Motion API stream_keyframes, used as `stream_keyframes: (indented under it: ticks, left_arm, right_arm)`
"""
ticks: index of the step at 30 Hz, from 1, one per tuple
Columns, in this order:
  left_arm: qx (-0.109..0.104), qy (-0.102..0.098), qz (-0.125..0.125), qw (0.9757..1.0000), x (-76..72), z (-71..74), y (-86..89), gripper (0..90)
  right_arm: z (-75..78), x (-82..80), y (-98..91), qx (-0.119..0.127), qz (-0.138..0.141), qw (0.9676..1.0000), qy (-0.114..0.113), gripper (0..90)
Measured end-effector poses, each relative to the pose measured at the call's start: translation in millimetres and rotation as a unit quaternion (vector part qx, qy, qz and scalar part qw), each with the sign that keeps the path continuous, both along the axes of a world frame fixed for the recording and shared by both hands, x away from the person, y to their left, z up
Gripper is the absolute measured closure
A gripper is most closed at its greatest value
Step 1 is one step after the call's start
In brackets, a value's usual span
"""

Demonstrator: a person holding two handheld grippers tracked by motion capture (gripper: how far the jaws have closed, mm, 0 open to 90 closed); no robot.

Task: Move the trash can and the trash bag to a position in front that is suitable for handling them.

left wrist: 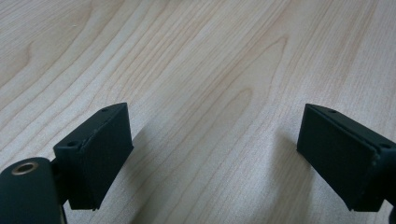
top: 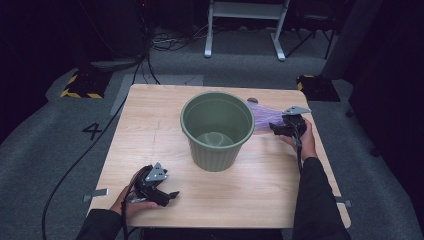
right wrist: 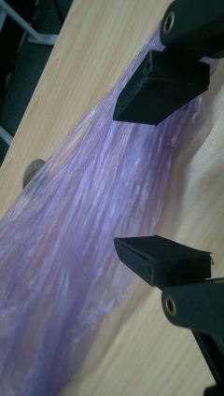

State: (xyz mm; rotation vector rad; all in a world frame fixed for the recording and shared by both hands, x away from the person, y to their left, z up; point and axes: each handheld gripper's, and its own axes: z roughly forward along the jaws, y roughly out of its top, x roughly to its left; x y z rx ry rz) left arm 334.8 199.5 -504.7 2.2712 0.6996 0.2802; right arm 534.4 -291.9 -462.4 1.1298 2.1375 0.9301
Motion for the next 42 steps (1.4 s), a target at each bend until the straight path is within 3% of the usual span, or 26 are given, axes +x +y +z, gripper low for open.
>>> stream_keyframes:
  ticks: [2, 5, 6, 8, 17, 21, 26, 37, 38, 42]
  left_arm:
    - [-0.001, 0.0, 0.0, 1.0, -0.2, -0.1, 0.0, 9.9]
    - [-0.001, -0.001, 0.0, 1.0, -0.4, -0.1, 0.1, 10.0]
    - [-0.001, -0.001, 0.0, 1.0, -0.4, -0.1, 0.1, 10.1]
    - [-0.001, 0.0, 0.0, 1.0, -0.7, -0.1, 0.2, 10.2]
    - [-0.002, 0.0, 0.001, 1.0, -1.1, -0.1, 0.4, 10.3]
    - [-0.002, 0.0, 0.001, 1.0, -1.1, -0.1, 0.3, 10.3]
    - [-0.002, 0.0, 0.001, 1.0, -1.1, -0.1, 0.3, 10.3]
    - [-0.001, 0.0, -0.001, 1.0, -0.8, -0.1, 0.1, 10.2]
    - [-0.001, 0.0, -0.001, 1.0, -0.8, -0.1, 0.0, 10.2]
    - [-0.002, 0.001, -0.002, 1.0, -0.5, -0.3, -0.4, 10.0]
  right_arm:
    - [-4.3, 5.2, -0.8, 0.002, -0.009, 1.0, 0.001, 37.7]
    - [-12.1, 10.0, -1.0, 0.004, -0.013, 0.9999, 0.003, 54.8]
    - [-12.1, 10.0, -1.0, 0.004, -0.013, 0.9999, 0.003, 54.8]
    - [-17.7, 13.2, -1.4, 0.015, -0.015, 0.9997, 0.01, 65.1]
    - [-32.4, 17.6, 10.2, -0.012, -0.007, 0.999, 0.042, 81.6]
    - [-33.3, 14.8, 9.9, 0.009, 0.001, 0.9987, 0.049, 88.7]
    - [-34.2, 6.9, 9.0, 0.026, 0.012, 0.998, 0.056, 90.0]
    - [-32.4, -40.4, 12.4, 0.014, 0.044, 0.9969, 0.064, 88.6]
    - [-32.9, -53.8, 15.1, 0.02, 0.052, 0.9964, 0.065, 87.2]
    - [-32.7, -77.9, 19.8, 0.036, 0.064, 0.9948, 0.071, 71.2]
